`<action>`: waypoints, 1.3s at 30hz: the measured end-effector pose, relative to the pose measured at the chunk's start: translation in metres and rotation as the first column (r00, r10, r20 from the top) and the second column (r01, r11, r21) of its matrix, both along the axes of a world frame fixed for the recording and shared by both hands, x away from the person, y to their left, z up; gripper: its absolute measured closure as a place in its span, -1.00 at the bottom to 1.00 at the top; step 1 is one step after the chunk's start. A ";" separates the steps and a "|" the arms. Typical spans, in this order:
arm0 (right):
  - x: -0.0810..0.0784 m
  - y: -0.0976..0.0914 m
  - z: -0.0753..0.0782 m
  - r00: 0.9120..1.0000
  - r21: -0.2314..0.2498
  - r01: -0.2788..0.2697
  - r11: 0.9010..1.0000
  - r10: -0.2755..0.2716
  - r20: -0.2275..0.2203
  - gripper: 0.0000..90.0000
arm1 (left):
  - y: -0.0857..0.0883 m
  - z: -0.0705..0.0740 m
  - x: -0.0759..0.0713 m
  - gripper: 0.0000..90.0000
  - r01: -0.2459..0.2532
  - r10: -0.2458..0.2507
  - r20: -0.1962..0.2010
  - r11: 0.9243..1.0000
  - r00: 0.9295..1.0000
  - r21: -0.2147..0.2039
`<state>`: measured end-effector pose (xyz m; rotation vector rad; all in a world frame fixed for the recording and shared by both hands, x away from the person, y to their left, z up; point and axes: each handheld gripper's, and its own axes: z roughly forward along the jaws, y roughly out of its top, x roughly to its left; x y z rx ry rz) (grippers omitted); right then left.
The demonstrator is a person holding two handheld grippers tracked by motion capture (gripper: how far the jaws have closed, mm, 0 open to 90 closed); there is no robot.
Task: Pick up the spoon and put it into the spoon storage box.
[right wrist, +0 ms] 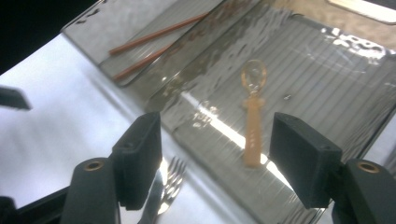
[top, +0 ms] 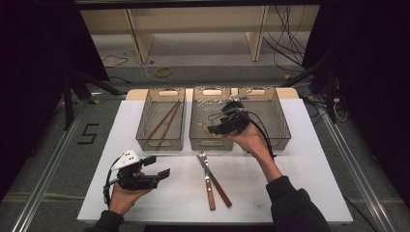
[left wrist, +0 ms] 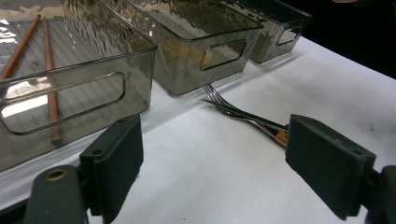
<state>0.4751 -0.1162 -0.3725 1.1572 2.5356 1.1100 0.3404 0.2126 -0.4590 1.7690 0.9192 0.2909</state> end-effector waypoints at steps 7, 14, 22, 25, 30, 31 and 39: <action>-0.019 -0.003 0.000 0.999 0.007 -0.030 1.000 0.030 -0.011 -0.26 | 0.000 0.000 0.000 -0.58 0.001 -0.001 0.001 1.000 1.000 -0.001; -0.031 -0.009 -0.006 0.999 0.012 -0.039 0.999 0.040 -0.021 -0.31 | 0.000 0.000 0.000 -0.58 0.001 -0.001 0.001 1.000 1.000 -0.003; -0.046 -0.018 -0.010 0.998 0.039 -0.051 0.998 0.053 -0.035 -0.37 | 0.000 0.000 0.000 -0.58 0.001 -0.001 0.003 1.000 1.000 -0.003; -0.054 -0.020 -0.012 0.997 0.040 -0.063 0.997 0.065 -0.038 -0.37 | 0.000 0.001 -0.001 -0.58 0.000 0.001 0.010 1.000 1.000 -0.003; -0.065 -0.023 -0.014 0.997 0.056 -0.070 0.996 0.072 -0.040 -0.37 | 0.000 0.001 0.000 -0.58 -0.003 0.003 0.010 1.000 1.000 -0.004; -0.067 -0.023 -0.015 0.996 0.051 -0.073 0.996 0.075 -0.042 -0.37 | 0.000 0.001 0.000 -0.58 -0.002 0.002 0.010 1.000 1.000 -0.004; -0.075 -0.020 -0.024 0.992 0.033 -0.100 0.994 0.102 -0.069 -0.37 | 0.000 0.002 -0.001 -0.58 -0.005 0.005 0.011 1.000 1.000 -0.006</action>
